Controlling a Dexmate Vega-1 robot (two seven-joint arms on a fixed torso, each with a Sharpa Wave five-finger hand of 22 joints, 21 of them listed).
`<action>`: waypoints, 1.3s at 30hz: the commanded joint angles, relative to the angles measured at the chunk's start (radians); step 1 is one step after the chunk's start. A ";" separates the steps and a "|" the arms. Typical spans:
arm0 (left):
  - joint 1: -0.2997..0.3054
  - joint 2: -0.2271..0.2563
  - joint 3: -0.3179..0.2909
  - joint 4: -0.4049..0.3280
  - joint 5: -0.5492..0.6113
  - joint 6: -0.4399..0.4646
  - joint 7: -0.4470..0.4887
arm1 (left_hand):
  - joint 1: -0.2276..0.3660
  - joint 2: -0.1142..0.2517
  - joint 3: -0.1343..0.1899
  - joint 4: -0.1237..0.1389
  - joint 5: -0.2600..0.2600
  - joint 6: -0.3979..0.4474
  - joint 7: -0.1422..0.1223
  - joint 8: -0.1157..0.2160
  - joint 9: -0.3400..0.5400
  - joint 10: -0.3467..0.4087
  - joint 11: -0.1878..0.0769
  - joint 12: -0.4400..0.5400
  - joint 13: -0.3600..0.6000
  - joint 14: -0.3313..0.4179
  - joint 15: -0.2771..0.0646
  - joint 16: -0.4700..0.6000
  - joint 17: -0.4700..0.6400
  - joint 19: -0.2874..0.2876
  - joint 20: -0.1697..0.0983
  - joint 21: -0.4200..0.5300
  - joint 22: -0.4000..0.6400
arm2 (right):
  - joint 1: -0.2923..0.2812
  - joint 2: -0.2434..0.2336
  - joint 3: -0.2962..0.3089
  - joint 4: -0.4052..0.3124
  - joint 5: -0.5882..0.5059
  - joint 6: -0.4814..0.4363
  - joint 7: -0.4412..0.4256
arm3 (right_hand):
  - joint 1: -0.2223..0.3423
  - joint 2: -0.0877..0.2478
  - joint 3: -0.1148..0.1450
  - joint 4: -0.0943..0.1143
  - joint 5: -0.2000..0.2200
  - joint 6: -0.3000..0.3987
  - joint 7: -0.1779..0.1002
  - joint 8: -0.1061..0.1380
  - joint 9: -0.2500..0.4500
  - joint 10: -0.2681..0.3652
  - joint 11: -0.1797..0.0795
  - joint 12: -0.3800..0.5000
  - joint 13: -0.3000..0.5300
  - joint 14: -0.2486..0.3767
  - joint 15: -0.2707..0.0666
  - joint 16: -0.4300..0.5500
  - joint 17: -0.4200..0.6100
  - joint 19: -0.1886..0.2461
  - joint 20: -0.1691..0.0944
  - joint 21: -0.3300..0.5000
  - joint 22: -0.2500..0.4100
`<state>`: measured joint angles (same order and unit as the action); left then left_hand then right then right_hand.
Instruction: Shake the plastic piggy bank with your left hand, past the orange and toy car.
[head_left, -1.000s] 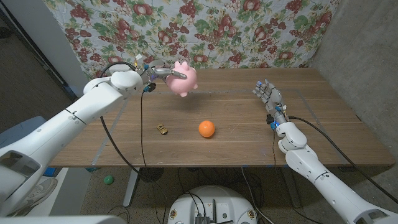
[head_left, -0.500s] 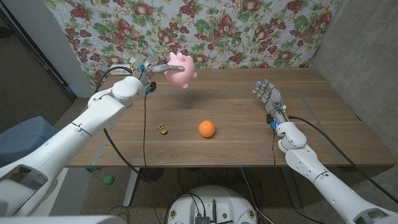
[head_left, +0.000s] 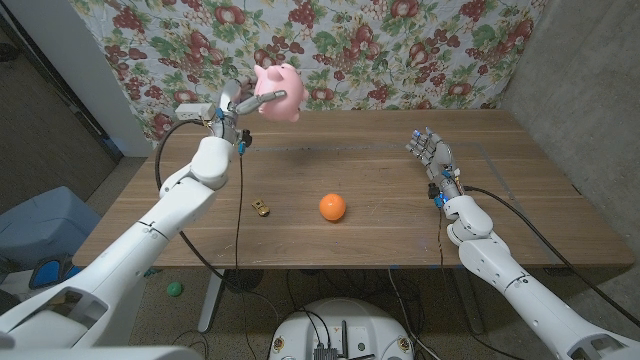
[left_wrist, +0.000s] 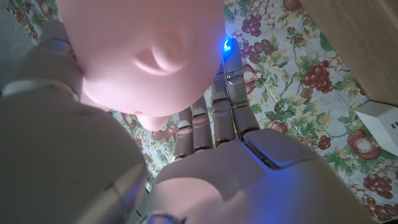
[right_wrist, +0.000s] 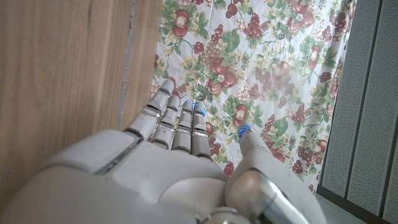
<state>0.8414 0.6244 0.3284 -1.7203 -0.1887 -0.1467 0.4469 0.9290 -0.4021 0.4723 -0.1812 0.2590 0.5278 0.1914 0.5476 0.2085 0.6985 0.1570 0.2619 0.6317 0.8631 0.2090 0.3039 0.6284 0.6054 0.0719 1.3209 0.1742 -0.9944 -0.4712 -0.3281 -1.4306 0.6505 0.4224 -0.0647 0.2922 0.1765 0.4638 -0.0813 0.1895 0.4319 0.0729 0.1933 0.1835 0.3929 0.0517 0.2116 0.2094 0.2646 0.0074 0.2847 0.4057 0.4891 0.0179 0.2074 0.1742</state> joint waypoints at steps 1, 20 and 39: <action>0.028 -0.069 -0.022 0.045 0.066 -0.118 0.066 | 0.441 0.434 0.171 -0.002 0.094 0.310 -0.173 0.004 0.103 0.291 -0.289 0.004 0.003 0.324 -0.445 0.002 0.006 -0.020 -0.259 0.005 0.004 | -0.005 -0.001 0.003 -0.004 0.004 0.004 0.000 | -0.005 -0.005 0.005 -0.003 0.003 -0.003 -0.004 0.003 0.005 0.003 -0.001 -0.003 0.003 0.010 -0.001 -0.004 0.005 0.004 0.003 -0.003 0.003; 0.020 0.059 -0.014 -0.097 0.002 0.155 -0.125 | 0.442 0.435 0.172 -0.001 0.092 0.313 -0.175 0.003 0.108 0.295 -0.288 0.003 0.007 0.326 -0.445 0.001 0.008 -0.021 -0.258 0.006 0.005 | -0.029 -0.011 0.011 -0.026 0.004 0.013 -0.003 | -0.004 -0.005 0.006 -0.003 0.003 -0.003 -0.004 0.003 0.005 0.001 -0.001 -0.004 0.003 0.011 -0.001 -0.005 0.006 0.004 0.002 -0.003 0.003; -0.140 0.251 0.096 -0.186 -0.050 0.487 -0.436 | 0.443 0.435 0.173 -0.001 0.091 0.311 -0.172 -0.003 0.109 0.295 -0.286 -0.002 0.007 0.325 -0.445 -0.005 0.005 -0.021 -0.256 0.007 0.004 | -0.043 -0.014 0.014 -0.041 0.000 0.015 -0.012 | -0.004 -0.005 0.007 -0.003 0.003 -0.003 -0.004 0.003 0.005 0.003 0.001 -0.003 0.003 0.011 -0.002 -0.005 0.006 0.004 0.003 -0.003 0.003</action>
<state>0.7863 0.7817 0.3628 -1.8667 -0.2174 0.1874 0.1752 0.9290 -0.4021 0.4723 -0.1812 0.2589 0.5279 0.1914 0.5448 0.2085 0.6985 0.1570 0.2593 0.6337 0.8632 0.2090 0.2979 0.6343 0.6053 0.0718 1.3244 0.1742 -1.0284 -0.4827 -0.3165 -1.4619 0.6537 0.4363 -0.0697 0.2922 0.1765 0.4638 -0.0813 0.1895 0.4319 0.0729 0.1932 0.1836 0.3929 0.0517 0.2117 0.2095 0.2646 0.0073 0.2813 0.4078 0.4891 0.0179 0.2073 0.1742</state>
